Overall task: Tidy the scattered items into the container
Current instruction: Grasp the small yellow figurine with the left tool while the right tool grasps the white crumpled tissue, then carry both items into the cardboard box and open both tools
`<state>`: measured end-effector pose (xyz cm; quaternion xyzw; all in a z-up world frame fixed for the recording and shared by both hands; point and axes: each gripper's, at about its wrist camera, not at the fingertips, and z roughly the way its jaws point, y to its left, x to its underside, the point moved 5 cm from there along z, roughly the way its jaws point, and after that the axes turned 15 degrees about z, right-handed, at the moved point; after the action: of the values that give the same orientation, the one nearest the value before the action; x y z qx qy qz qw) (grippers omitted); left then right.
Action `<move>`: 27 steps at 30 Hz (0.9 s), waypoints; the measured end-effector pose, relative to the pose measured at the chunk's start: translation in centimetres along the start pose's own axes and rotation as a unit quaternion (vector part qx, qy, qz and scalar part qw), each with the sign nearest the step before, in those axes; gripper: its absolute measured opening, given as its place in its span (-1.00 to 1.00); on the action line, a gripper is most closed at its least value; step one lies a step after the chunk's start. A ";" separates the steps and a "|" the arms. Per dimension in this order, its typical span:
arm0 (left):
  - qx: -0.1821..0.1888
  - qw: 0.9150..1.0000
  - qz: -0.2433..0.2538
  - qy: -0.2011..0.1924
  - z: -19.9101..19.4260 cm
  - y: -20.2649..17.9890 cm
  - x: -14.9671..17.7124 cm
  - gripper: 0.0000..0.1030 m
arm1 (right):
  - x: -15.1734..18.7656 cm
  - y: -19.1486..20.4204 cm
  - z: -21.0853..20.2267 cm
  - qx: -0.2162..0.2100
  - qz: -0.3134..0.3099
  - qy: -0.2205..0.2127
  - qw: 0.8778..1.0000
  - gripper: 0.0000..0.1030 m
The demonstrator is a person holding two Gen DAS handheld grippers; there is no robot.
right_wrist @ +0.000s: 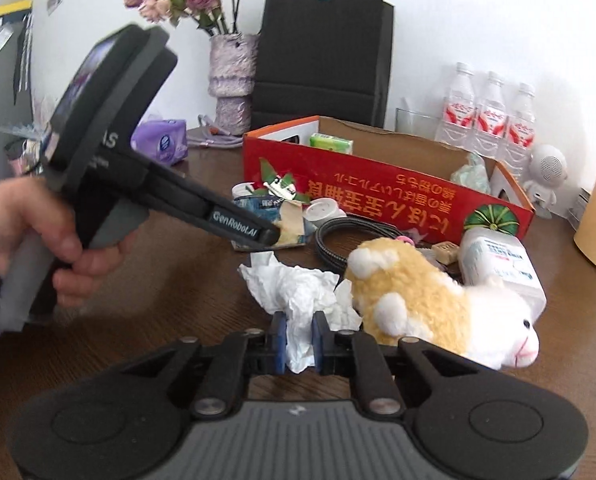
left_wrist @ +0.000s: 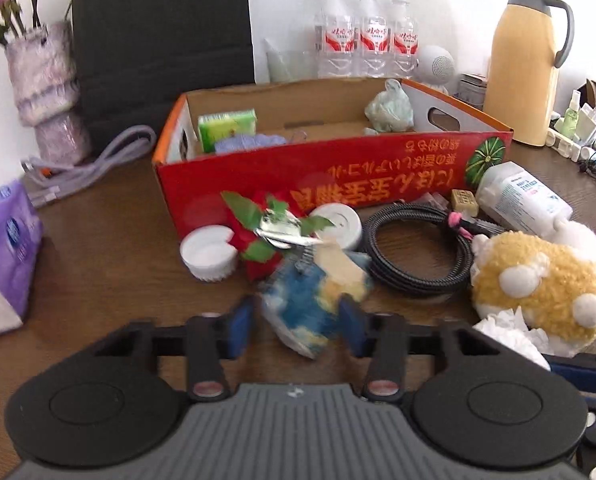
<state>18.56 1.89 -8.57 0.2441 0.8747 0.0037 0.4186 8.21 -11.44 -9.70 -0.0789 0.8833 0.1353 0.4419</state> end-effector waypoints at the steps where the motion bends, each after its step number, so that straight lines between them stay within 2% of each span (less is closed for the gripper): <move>1: -0.003 1.000 -0.005 -0.002 -0.3 -0.1 0.0 -0.67 | 0.1 0.1 0.1 0.003 -0.002 0.000 1.000 -0.77; 3: -0.015 1.000 -0.015 -0.012 -1.6 -0.3 0.1 -0.78 | 0.1 0.4 -0.1 0.009 -0.015 -0.005 1.000 -0.77; 7: -0.042 0.997 -0.041 -0.042 -6.5 -1.0 1.4 -0.80 | -0.2 0.5 -2.2 0.007 -0.006 -0.030 1.000 -0.77; 10: -0.090 0.993 -0.056 -0.043 -10.3 -2.7 3.1 -0.80 | -0.4 0.1 -3.9 0.011 0.013 -0.052 0.999 -0.77; 11: -0.095 0.993 -0.058 -0.046 -11.5 -3.5 3.6 -0.80 | -0.5 -0.1 -4.3 0.014 0.024 -0.056 0.998 -0.77; 17: -0.116 0.989 -0.049 -0.071 -16.5 -7.0 5.2 -0.80 | 0.0 0.0 -7.0 0.020 0.048 -0.069 0.996 -0.77; 22: -0.127 0.987 -0.051 -0.088 -18.5 -7.9 5.3 -0.80 | 1.0 0.6 -10.4 0.016 0.071 -0.089 0.993 -0.77; 27: -0.135 0.983 -0.042 -0.116 -20.4 -8.8 5.1 -0.79 | 1.6 1.1 -13.2 0.021 0.067 -0.114 0.991 -0.77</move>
<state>-2.87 0.37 -0.86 0.1473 0.8215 0.0757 0.5457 -3.04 -14.50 -3.19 0.0058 0.8333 0.1537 0.5310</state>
